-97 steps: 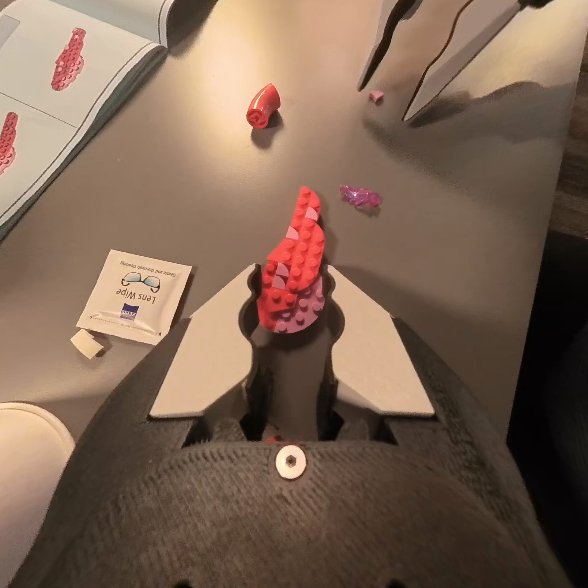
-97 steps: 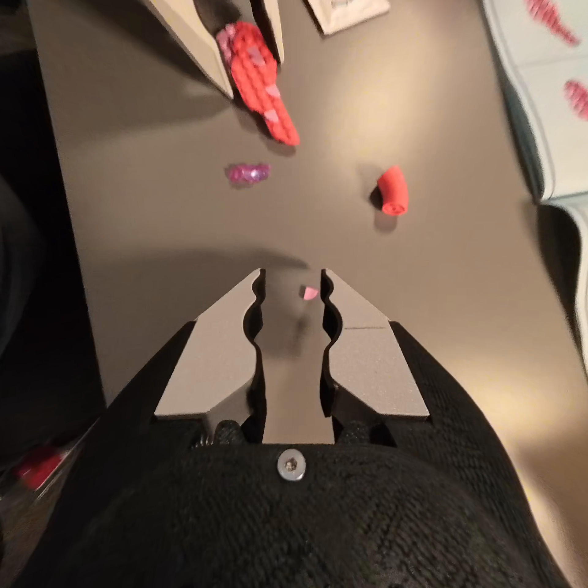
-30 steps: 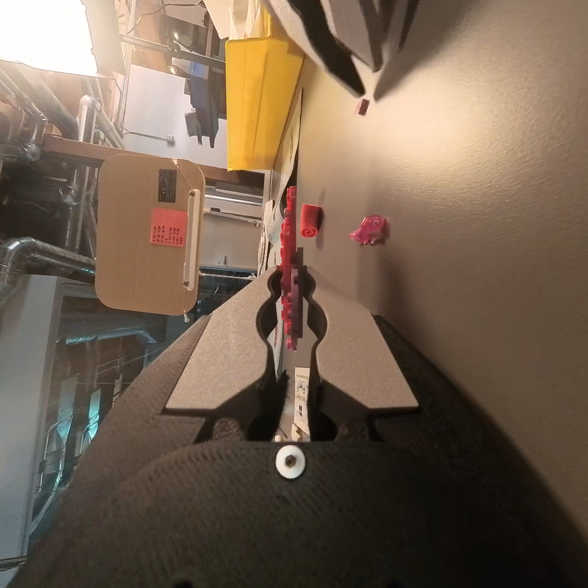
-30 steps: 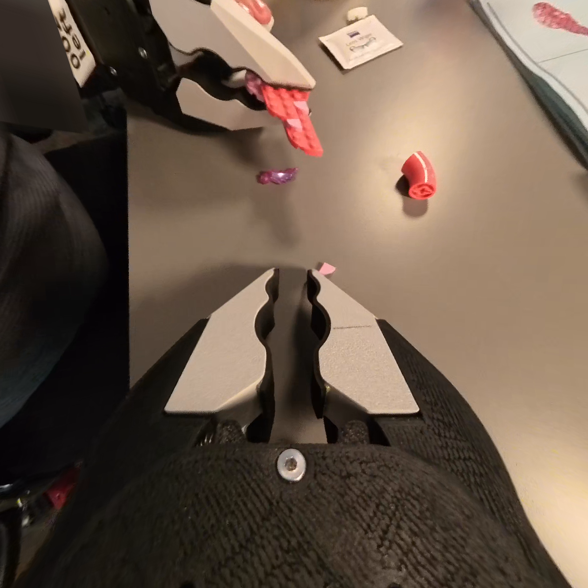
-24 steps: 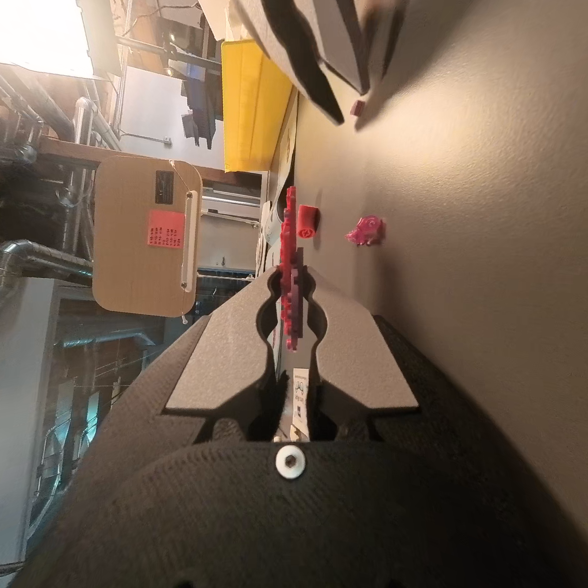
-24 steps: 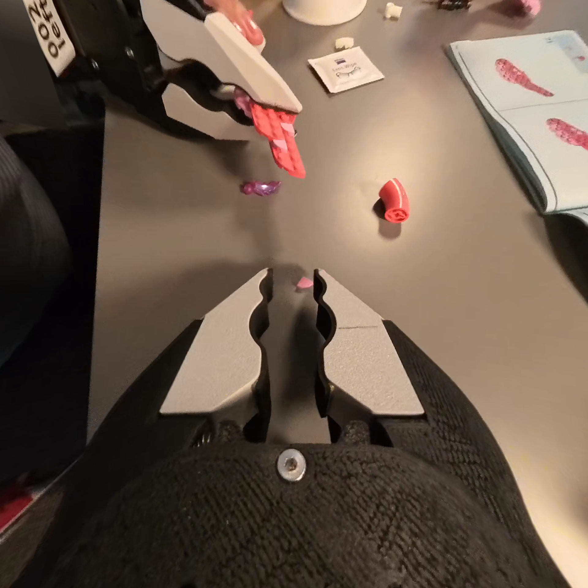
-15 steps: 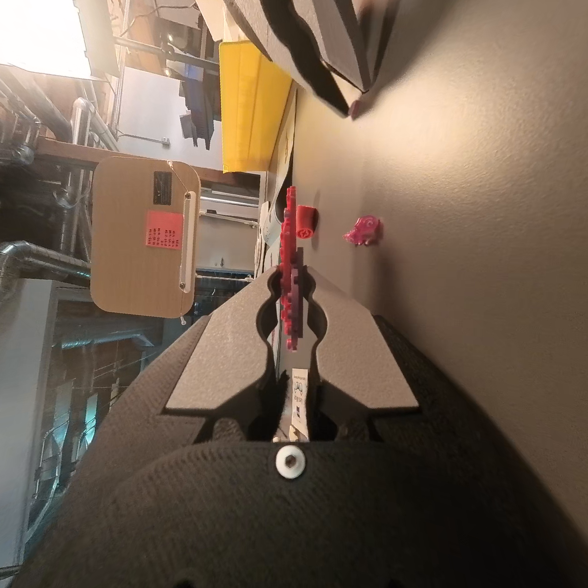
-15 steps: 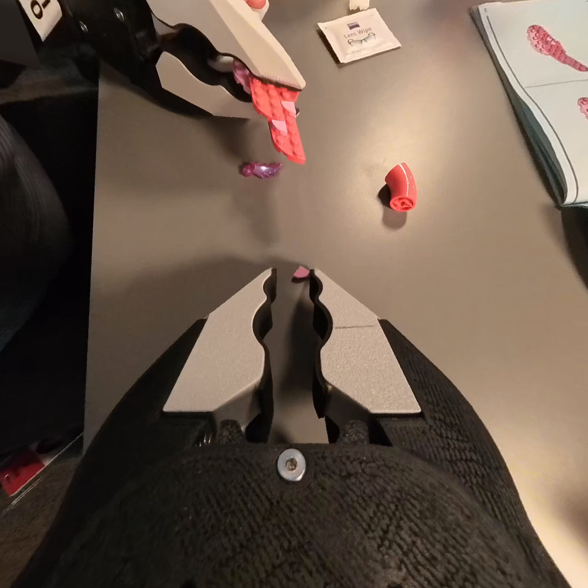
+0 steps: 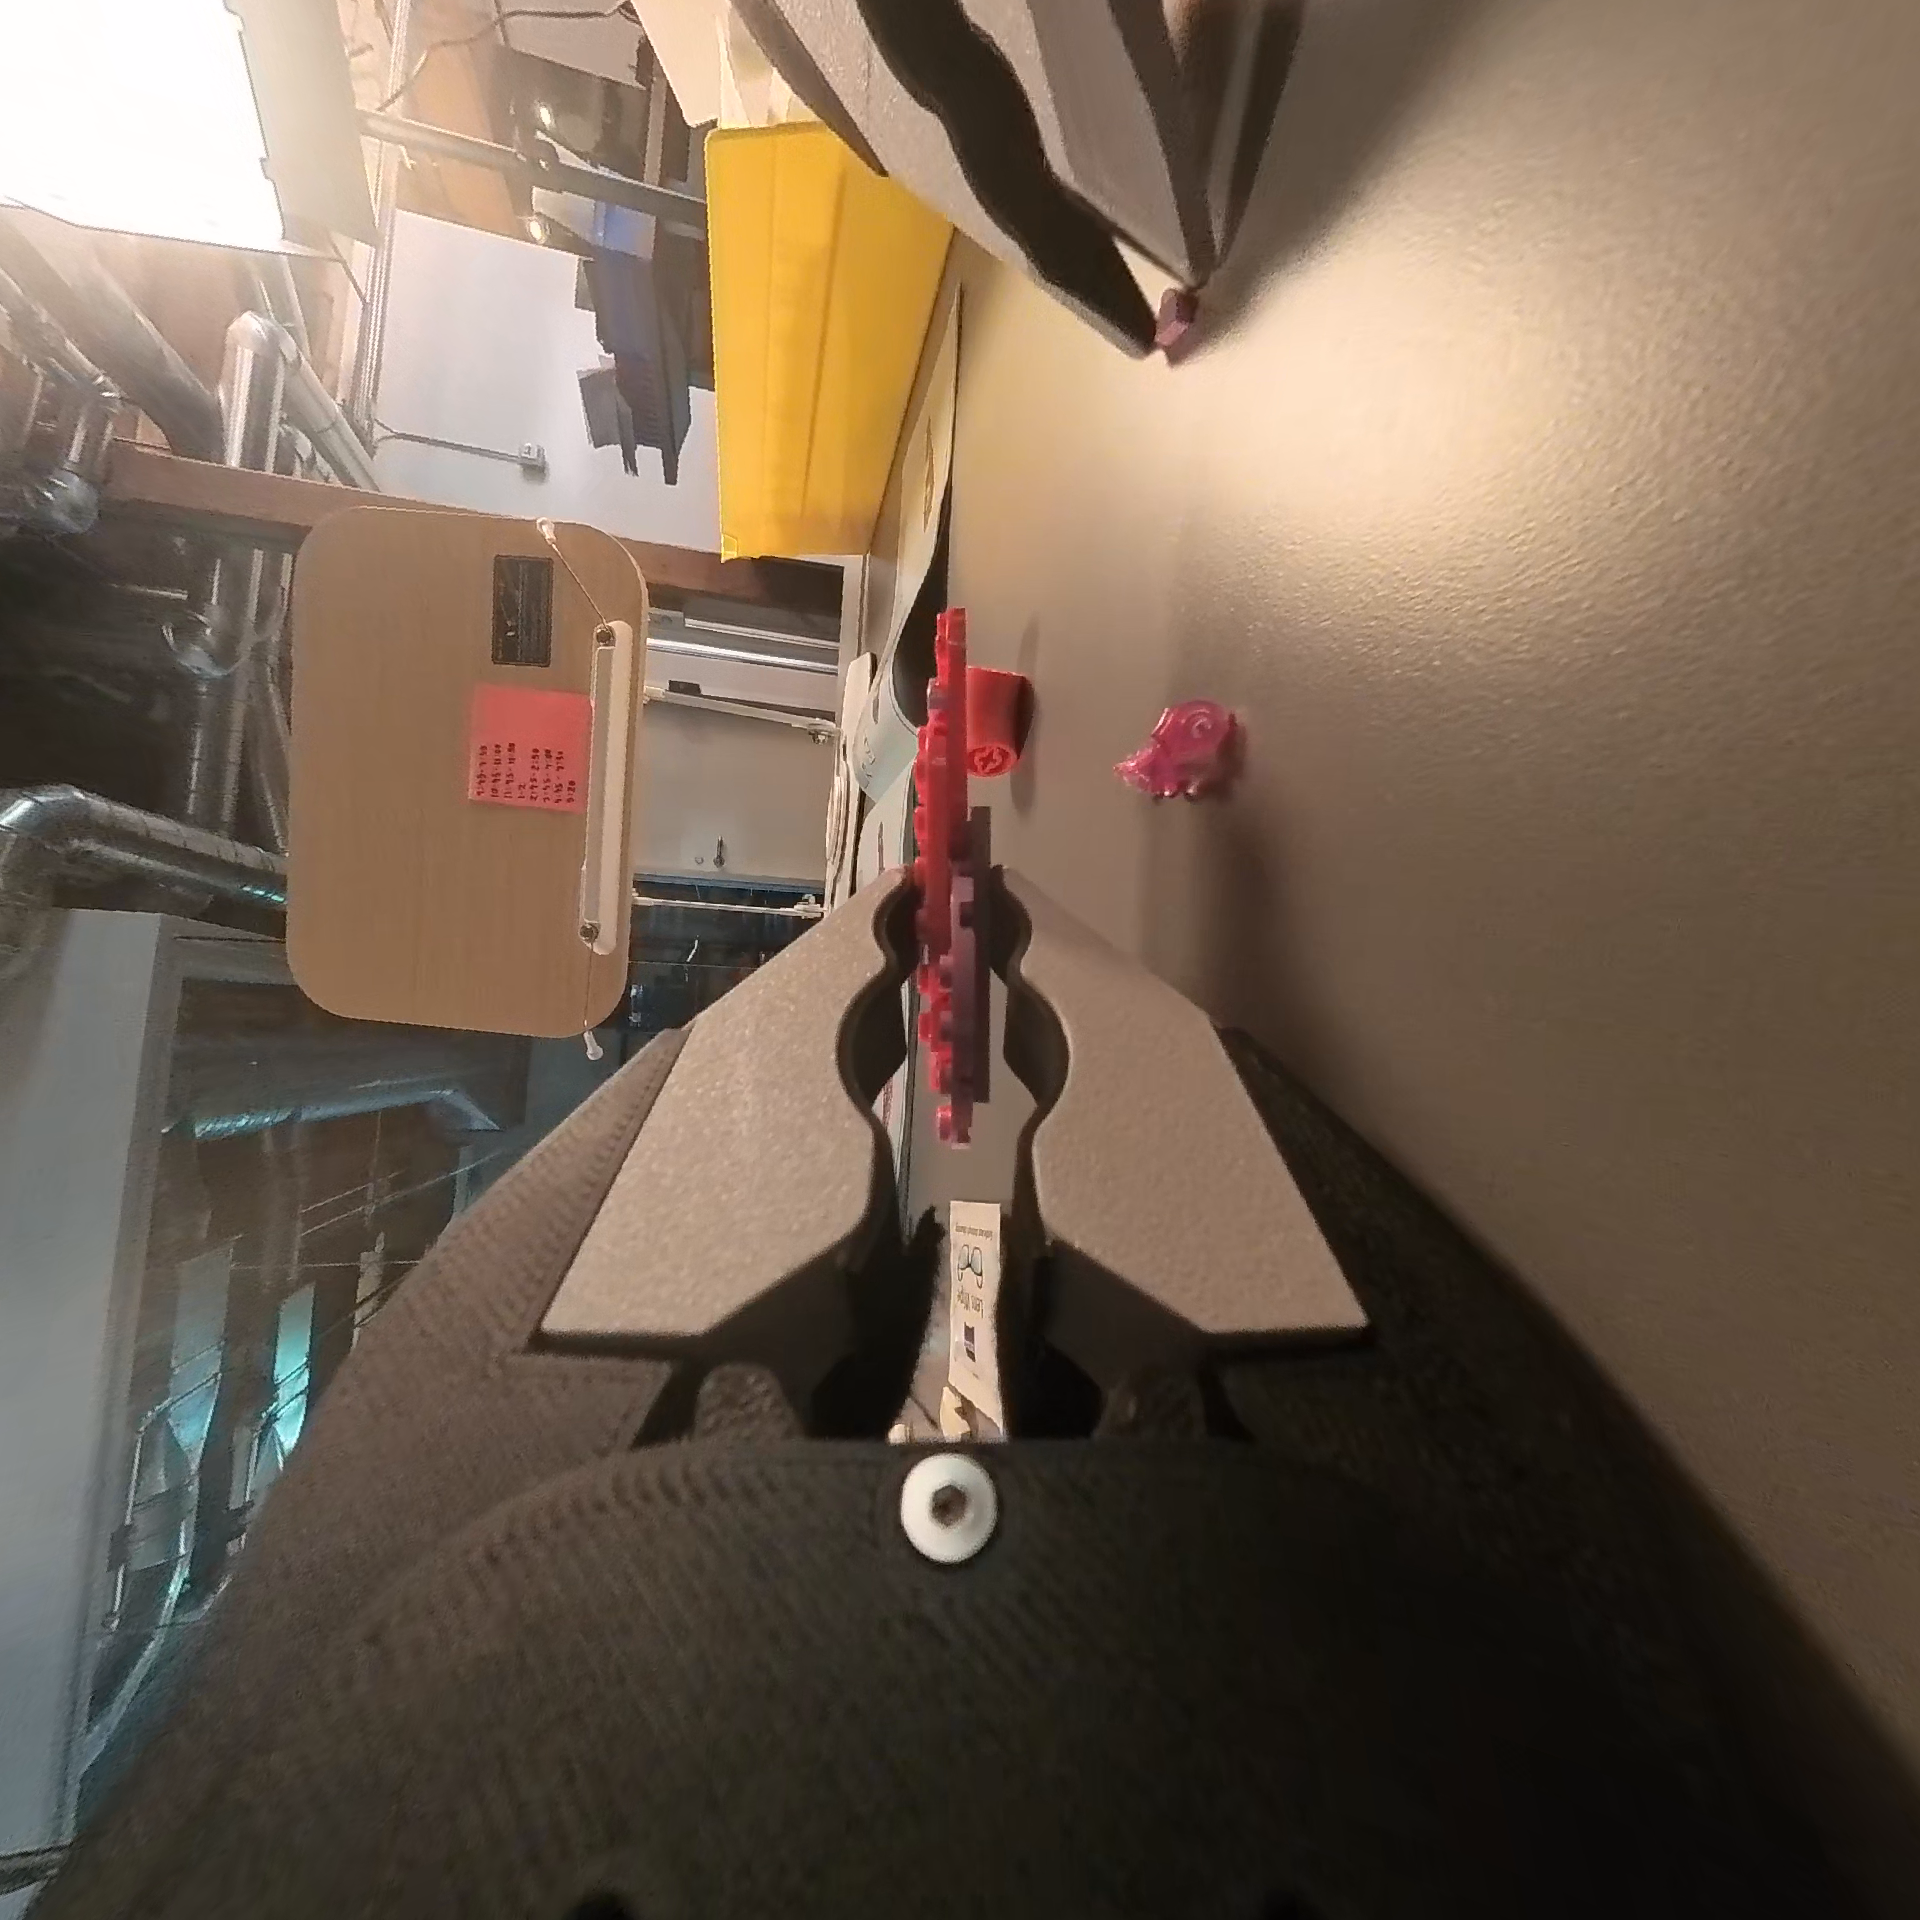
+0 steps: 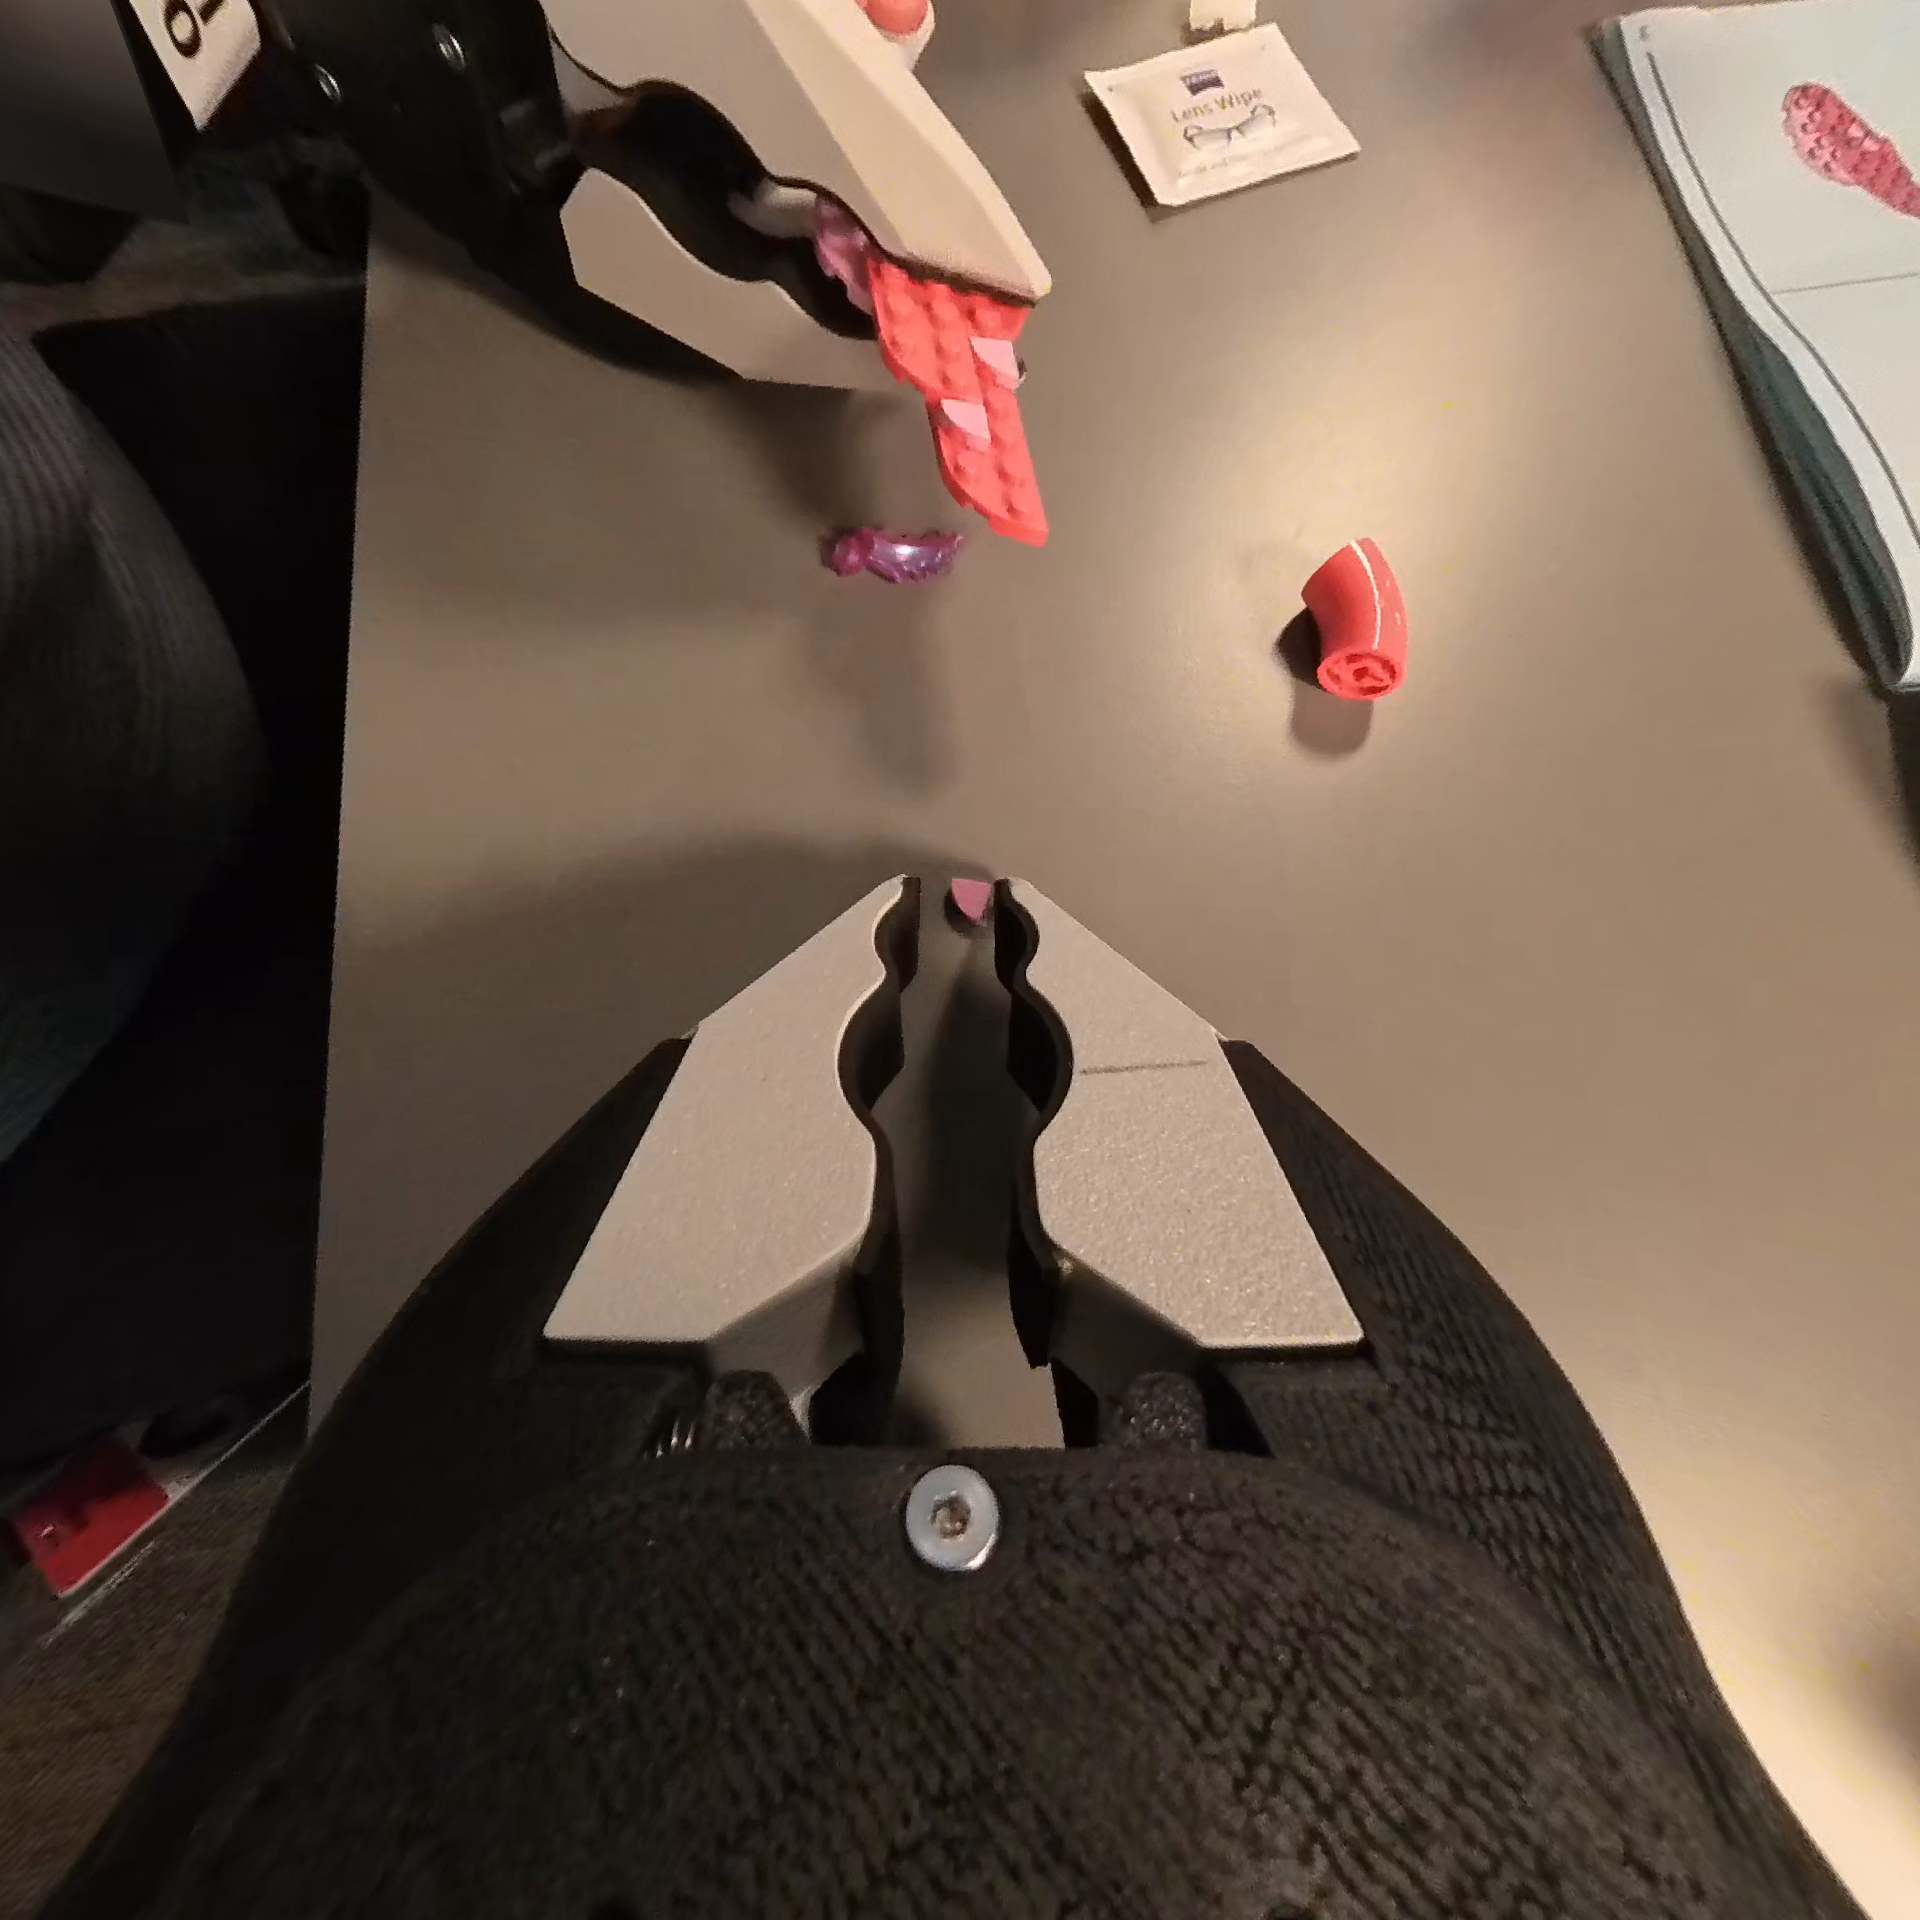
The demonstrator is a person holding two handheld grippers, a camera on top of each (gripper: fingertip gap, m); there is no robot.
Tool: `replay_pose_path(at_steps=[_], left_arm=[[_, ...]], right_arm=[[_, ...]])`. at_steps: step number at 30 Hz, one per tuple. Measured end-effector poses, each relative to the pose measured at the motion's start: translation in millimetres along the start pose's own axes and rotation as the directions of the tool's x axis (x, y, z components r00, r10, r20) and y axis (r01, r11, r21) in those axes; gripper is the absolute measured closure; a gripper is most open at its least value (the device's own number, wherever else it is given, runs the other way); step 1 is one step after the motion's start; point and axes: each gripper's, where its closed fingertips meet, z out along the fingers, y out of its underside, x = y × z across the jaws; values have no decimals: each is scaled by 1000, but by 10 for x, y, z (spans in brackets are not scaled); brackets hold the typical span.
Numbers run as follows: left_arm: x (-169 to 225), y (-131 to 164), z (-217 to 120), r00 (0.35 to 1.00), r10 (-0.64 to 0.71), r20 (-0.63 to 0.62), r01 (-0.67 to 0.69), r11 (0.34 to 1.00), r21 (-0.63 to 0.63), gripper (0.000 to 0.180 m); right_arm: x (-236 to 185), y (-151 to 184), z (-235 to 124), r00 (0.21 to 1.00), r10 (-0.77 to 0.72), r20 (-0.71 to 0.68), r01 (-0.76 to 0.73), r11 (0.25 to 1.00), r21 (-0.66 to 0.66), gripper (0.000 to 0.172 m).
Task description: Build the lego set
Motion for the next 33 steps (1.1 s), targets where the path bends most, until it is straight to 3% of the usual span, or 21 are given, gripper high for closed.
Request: replay_pose_path(at_steps=[20, 33], left_arm=[[6, -24, -10, 1000, 11, -1, -11, 1000, 11, 170], [-14, -26, -4, 1000, -7, 1, 7, 1000, 20, 169]], right_arm=[[10, 4, 7, 990, -110, -88, 100, 989, -105, 166], [21, 15, 4, 997, -17, -70, 13, 998, -56, 167]])
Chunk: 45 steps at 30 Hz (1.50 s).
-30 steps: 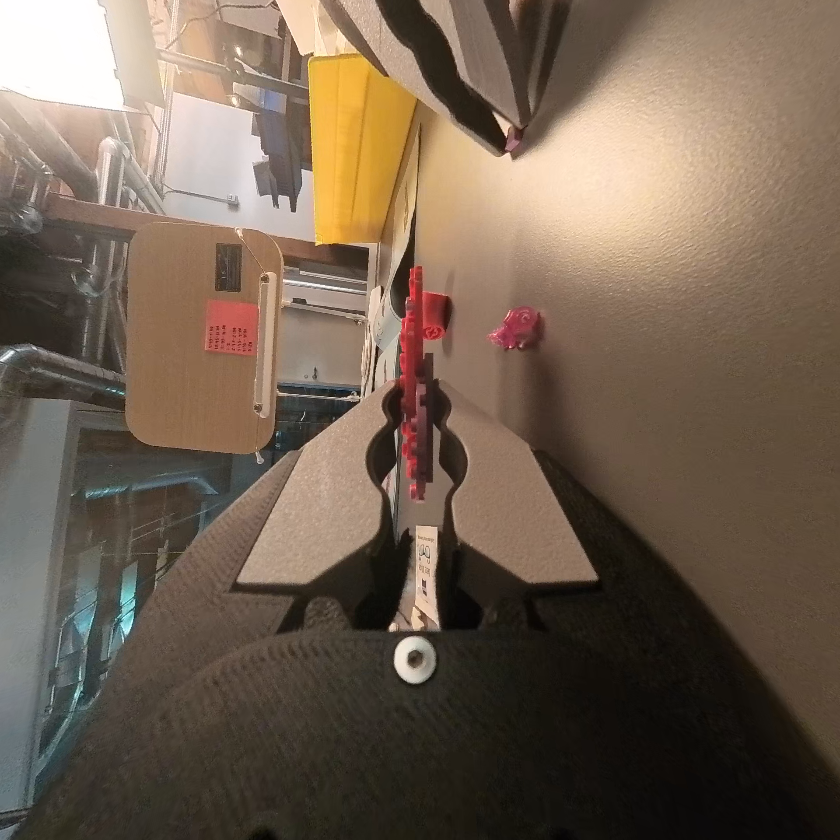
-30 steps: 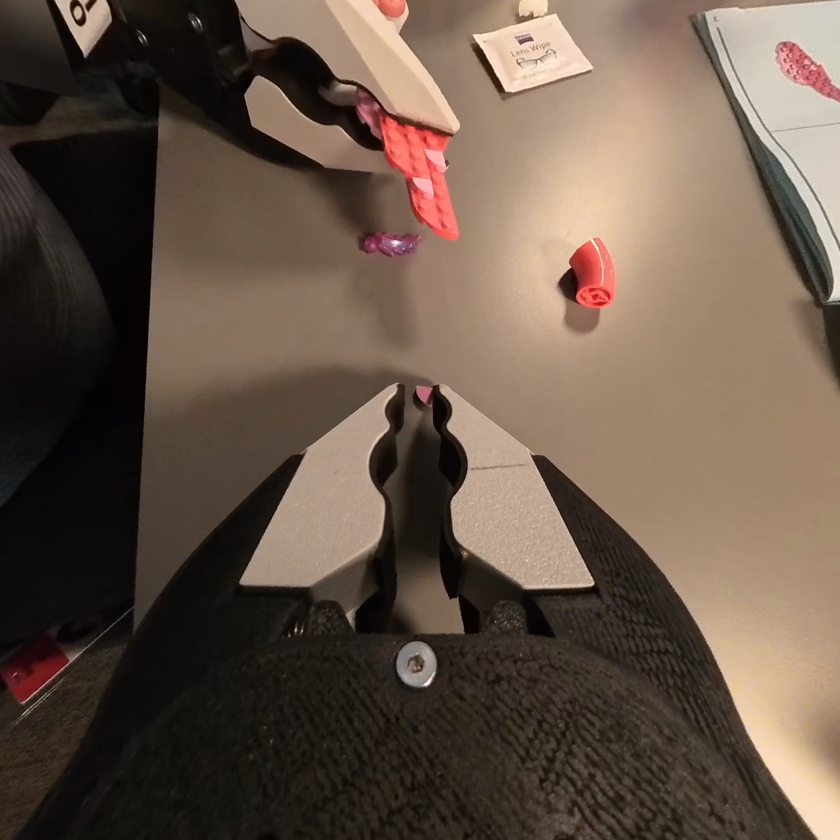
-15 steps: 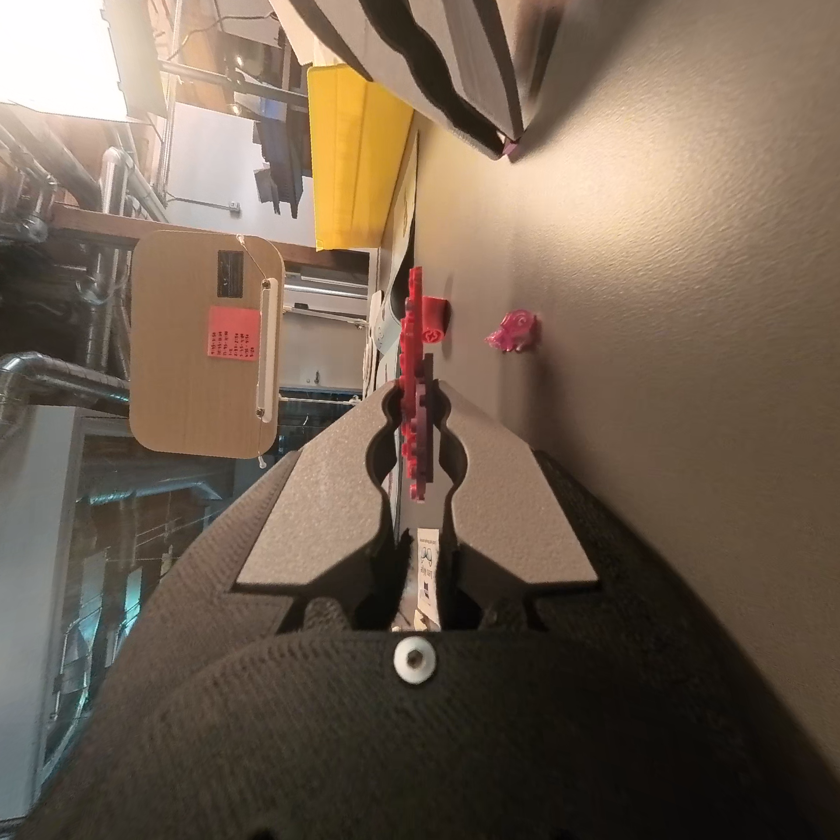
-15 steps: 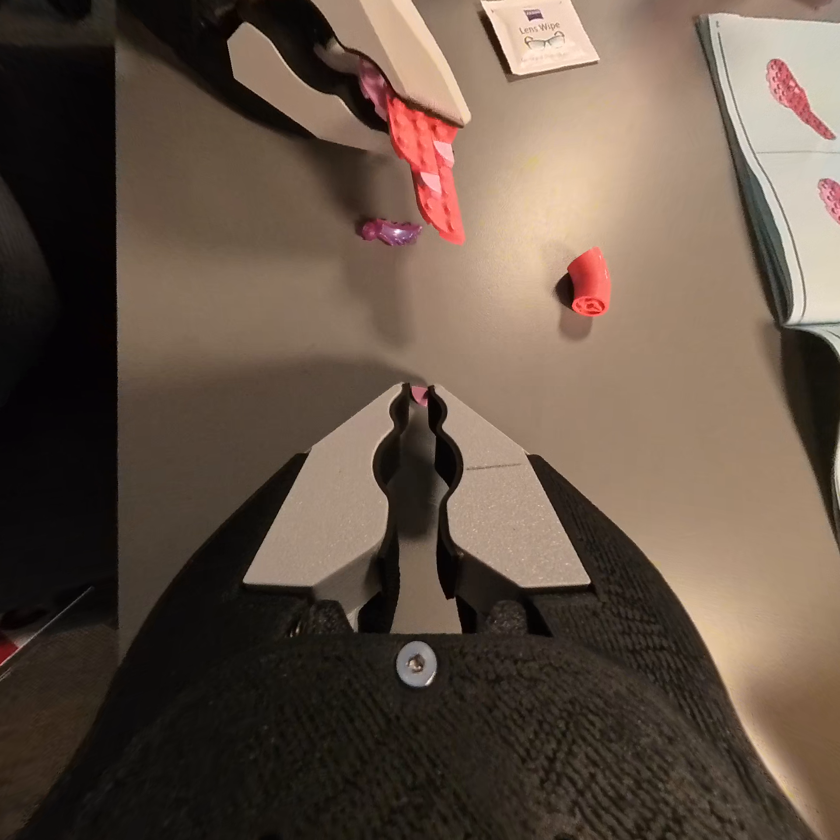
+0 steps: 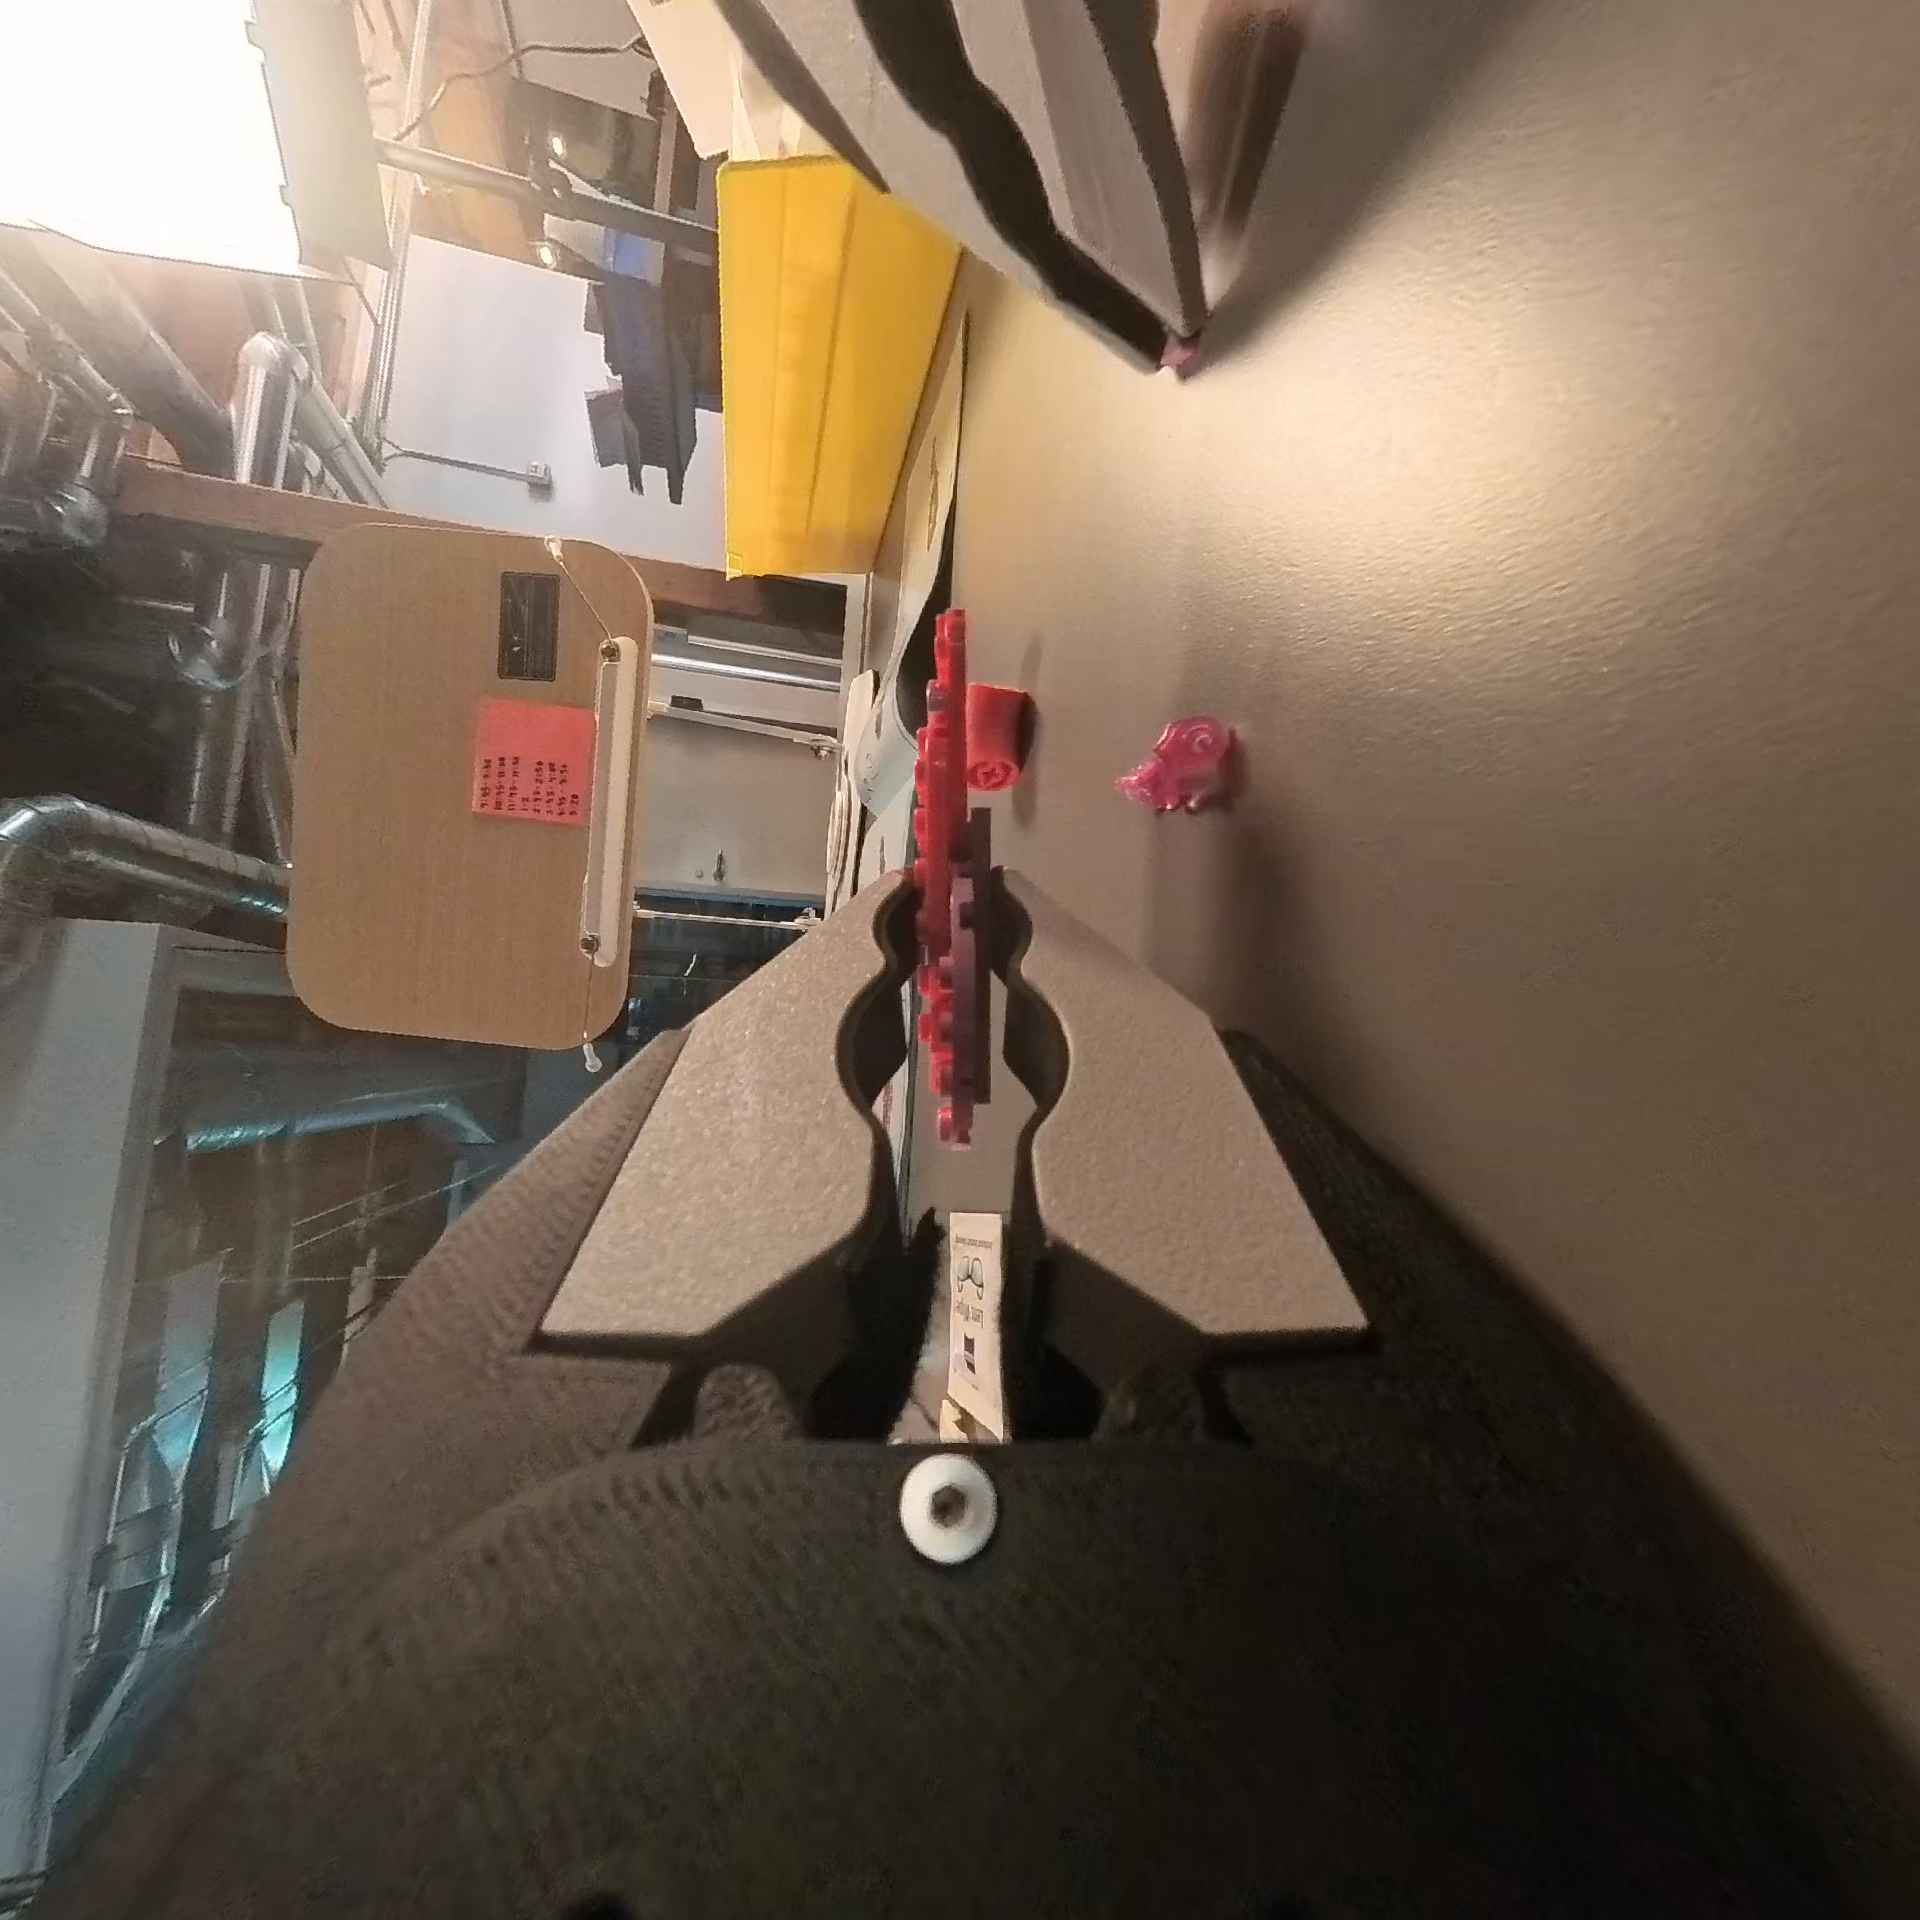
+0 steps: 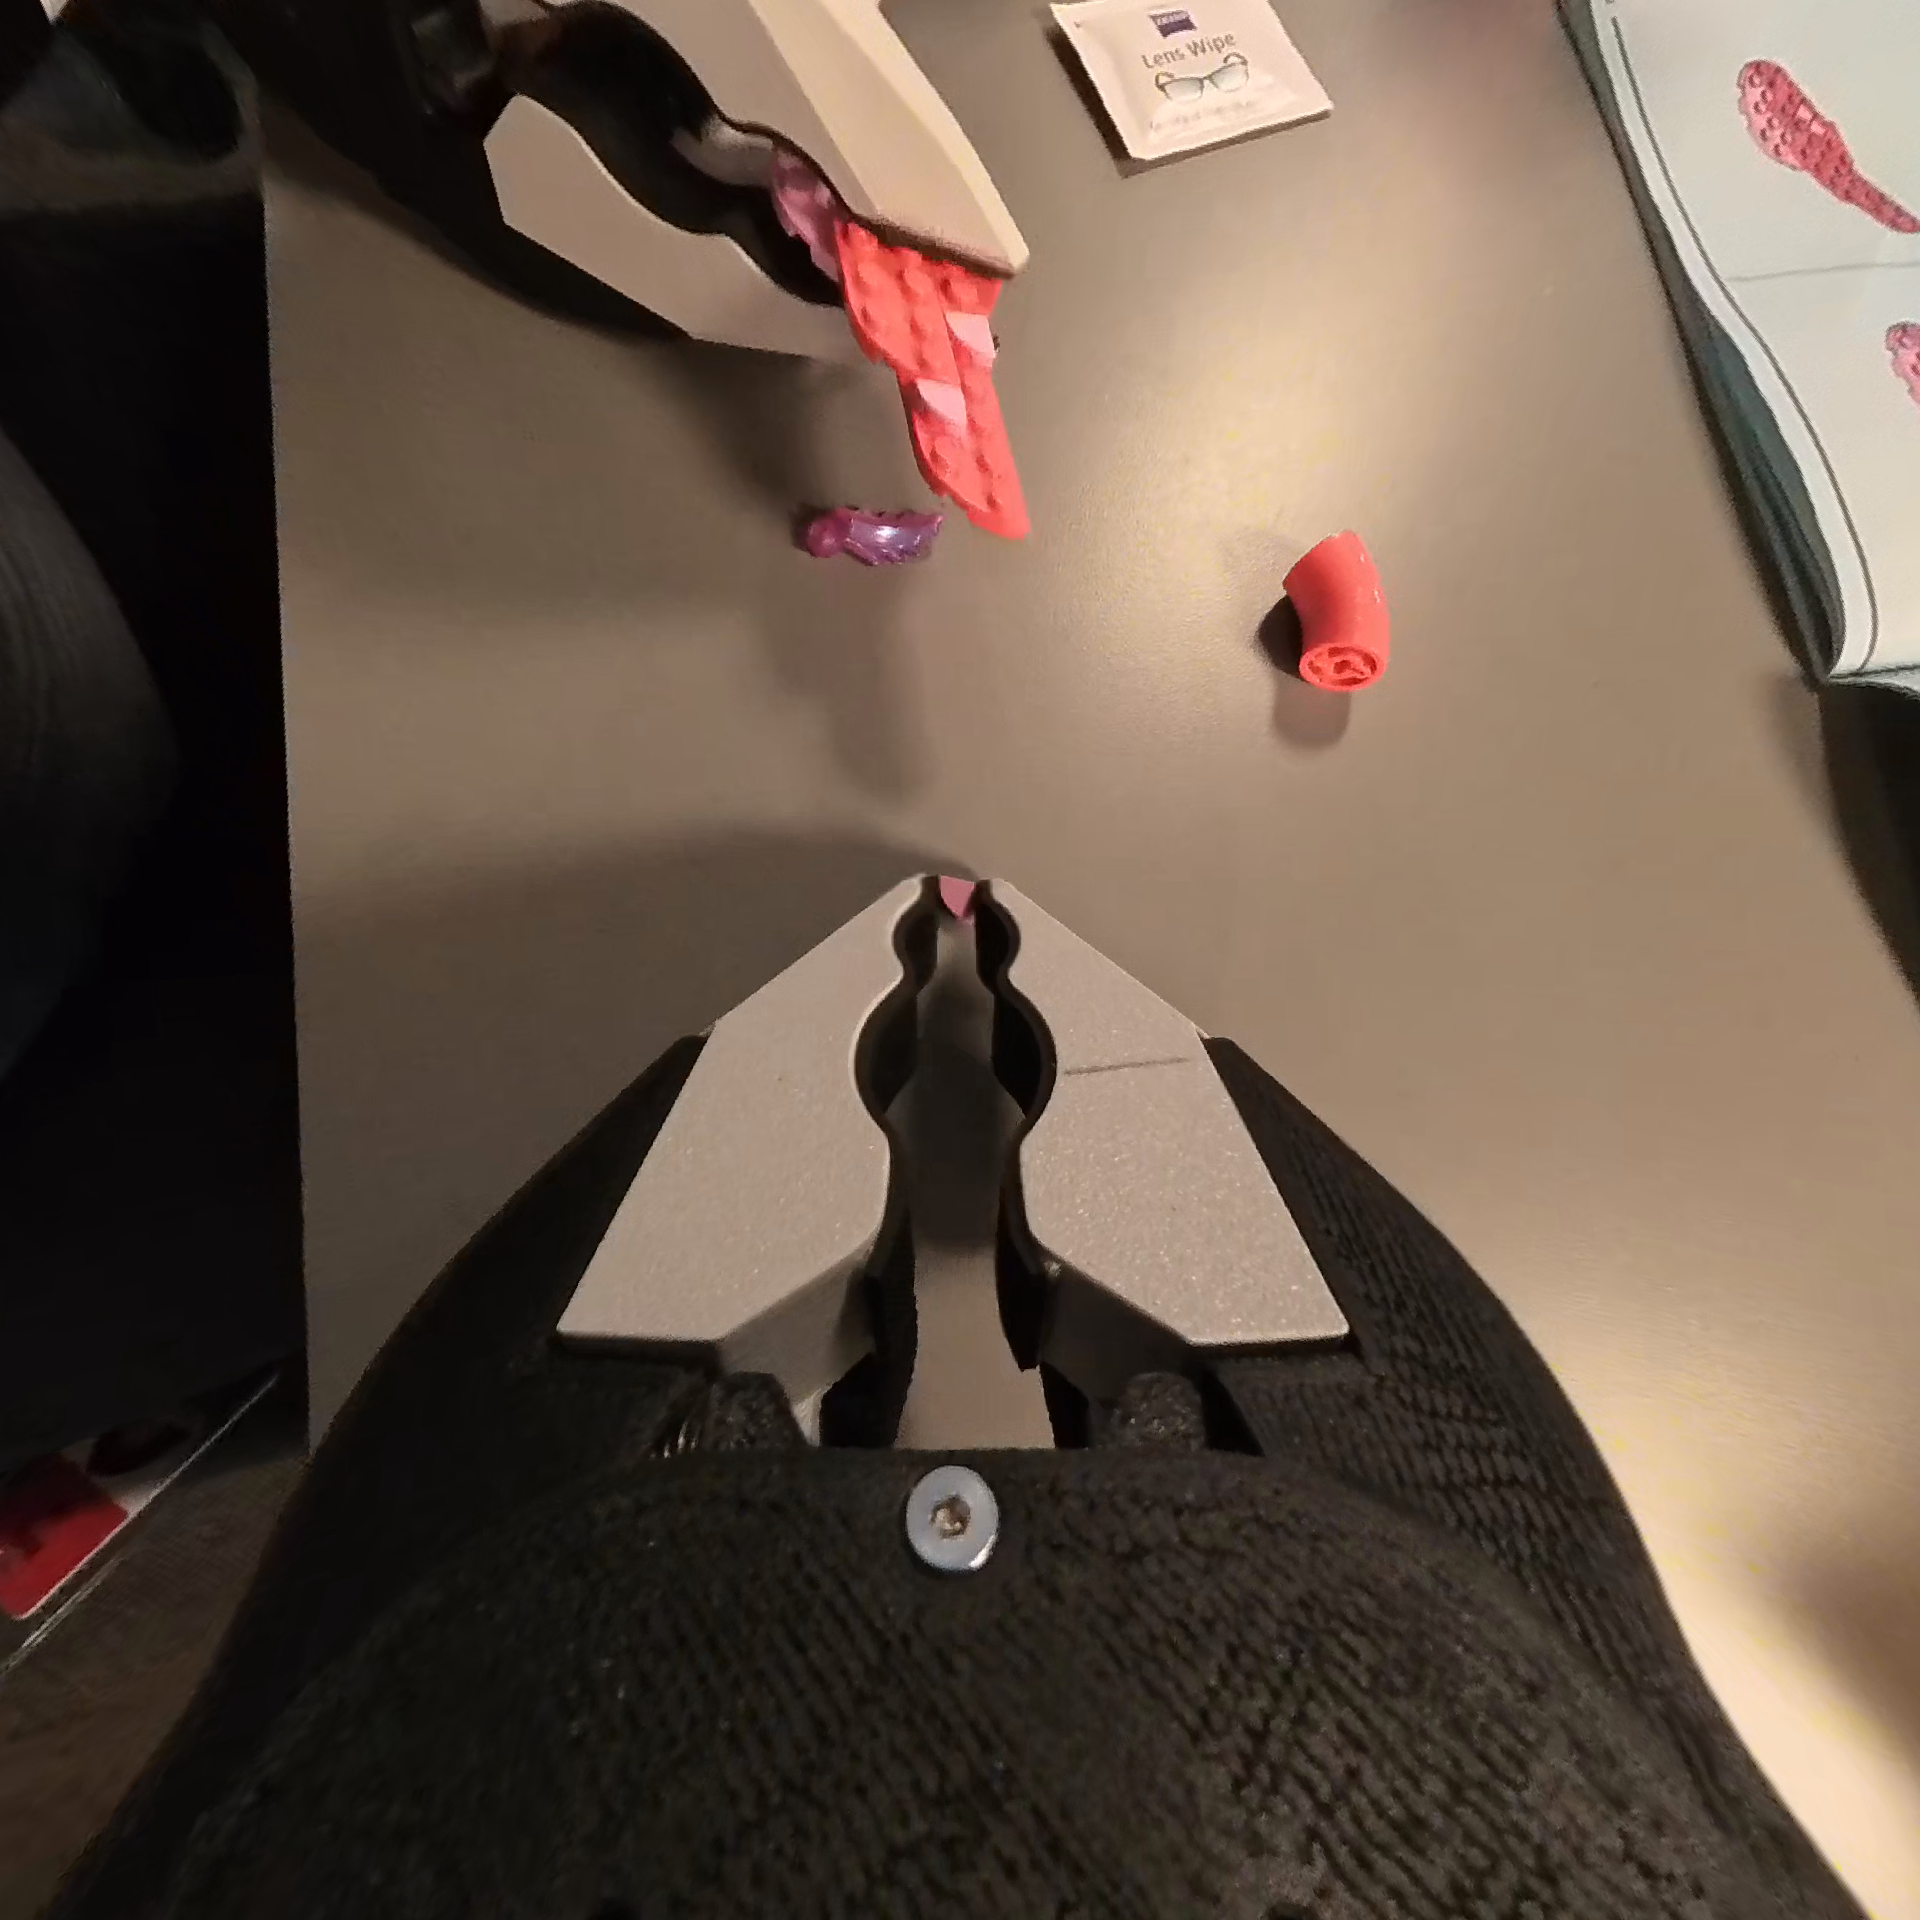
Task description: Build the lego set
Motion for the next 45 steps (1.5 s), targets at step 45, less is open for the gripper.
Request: replay_pose_path(at_steps=[45], left_arm=[[-184, -307, -85, 972, 143, 186, -170, 976, 138, 169]], right_arm=[[-198, -758, -202, 950, -225, 218, 226, 974, 23, 164]])
